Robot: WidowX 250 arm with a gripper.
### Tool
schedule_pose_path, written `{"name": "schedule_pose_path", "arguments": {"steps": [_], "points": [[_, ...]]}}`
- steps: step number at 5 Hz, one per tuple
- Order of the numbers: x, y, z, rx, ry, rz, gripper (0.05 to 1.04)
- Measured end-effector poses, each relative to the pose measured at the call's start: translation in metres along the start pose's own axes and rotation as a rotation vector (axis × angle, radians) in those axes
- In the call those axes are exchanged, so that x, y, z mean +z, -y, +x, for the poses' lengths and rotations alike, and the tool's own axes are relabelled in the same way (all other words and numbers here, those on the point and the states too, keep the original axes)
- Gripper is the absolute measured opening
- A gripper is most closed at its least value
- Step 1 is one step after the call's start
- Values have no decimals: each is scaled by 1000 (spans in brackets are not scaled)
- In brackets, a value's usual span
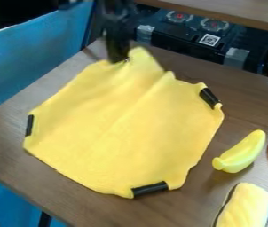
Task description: Fold the cloth from top left to bottom right
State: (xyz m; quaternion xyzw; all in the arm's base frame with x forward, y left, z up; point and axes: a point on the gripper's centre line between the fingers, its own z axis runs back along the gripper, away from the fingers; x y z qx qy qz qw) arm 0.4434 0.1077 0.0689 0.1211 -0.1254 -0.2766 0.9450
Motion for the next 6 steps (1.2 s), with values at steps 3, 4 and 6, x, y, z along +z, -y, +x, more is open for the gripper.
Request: {"name": "schedule_pose_path", "arguments": {"steps": [3,4,6], "points": [[35,129,17,-208,-102,7,56],[44,169,4,-281,-99,-16,56],[79,206,-7,-285,-58,-64,56]]}}
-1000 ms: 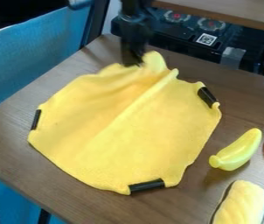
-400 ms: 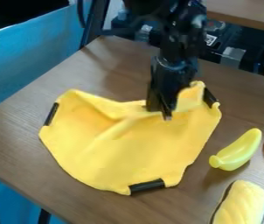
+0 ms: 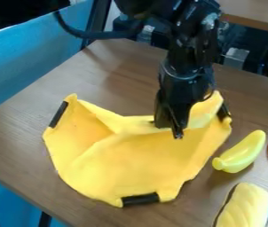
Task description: Fold the cloth from top left to bottom right
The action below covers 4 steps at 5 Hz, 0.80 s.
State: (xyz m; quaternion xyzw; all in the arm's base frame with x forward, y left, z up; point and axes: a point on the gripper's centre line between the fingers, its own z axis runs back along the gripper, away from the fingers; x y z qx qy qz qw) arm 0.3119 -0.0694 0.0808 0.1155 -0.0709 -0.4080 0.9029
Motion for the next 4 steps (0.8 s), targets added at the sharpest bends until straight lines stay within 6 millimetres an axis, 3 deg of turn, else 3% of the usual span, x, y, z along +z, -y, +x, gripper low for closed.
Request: {"name": "schedule_pose_path", "arguments": {"steps": [1,4], "points": [[5,16,-1,42,-44,-21,56],[22,37,-8,182,-94,-41,56]]}}
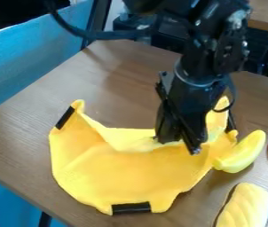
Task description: Fold the cloth from top left to bottom right
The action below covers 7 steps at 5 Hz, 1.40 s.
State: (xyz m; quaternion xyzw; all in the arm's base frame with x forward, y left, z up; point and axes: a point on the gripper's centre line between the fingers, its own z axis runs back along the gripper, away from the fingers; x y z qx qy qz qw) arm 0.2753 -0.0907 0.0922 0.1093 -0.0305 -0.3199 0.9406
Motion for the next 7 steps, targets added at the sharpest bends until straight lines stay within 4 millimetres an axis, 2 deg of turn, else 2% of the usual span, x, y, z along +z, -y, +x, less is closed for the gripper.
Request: {"name": "schedule_pose_path", "arguments": {"steps": [1,3,4,5,6,7], "points": [[-9,9,-10,-12,-30,-33,56],[-12,27,-13,-27,-23,-201,71],[-11,32,-16,-23,-38,-248,216],[-9,32,-19,-24,-34,-341,475],[-6,34,-17,-41,-56,-429,782],[1,33,-19,-75,-66,-380,997]]}}
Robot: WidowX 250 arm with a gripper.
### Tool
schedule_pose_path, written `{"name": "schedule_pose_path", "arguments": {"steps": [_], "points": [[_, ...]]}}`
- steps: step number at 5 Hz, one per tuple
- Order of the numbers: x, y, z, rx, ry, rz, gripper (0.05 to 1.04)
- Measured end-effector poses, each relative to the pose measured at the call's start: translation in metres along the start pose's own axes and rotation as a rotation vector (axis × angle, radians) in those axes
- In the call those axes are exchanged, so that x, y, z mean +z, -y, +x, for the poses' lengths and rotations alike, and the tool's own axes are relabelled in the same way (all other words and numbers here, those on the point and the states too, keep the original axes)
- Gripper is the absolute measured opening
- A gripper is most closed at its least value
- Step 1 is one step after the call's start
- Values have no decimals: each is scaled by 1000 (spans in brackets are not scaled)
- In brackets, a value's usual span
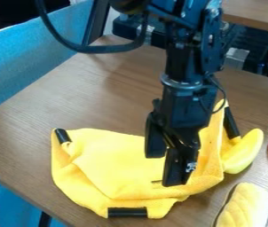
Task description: Fold the cloth from top left to bottom right
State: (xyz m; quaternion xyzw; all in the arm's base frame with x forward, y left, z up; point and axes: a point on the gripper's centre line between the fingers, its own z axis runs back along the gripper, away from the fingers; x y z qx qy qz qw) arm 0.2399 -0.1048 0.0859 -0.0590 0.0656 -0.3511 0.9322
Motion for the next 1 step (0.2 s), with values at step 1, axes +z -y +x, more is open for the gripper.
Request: {"name": "schedule_pose_path", "arguments": {"steps": [1], "points": [[60,3,-13,-6,197,136,1001]]}}
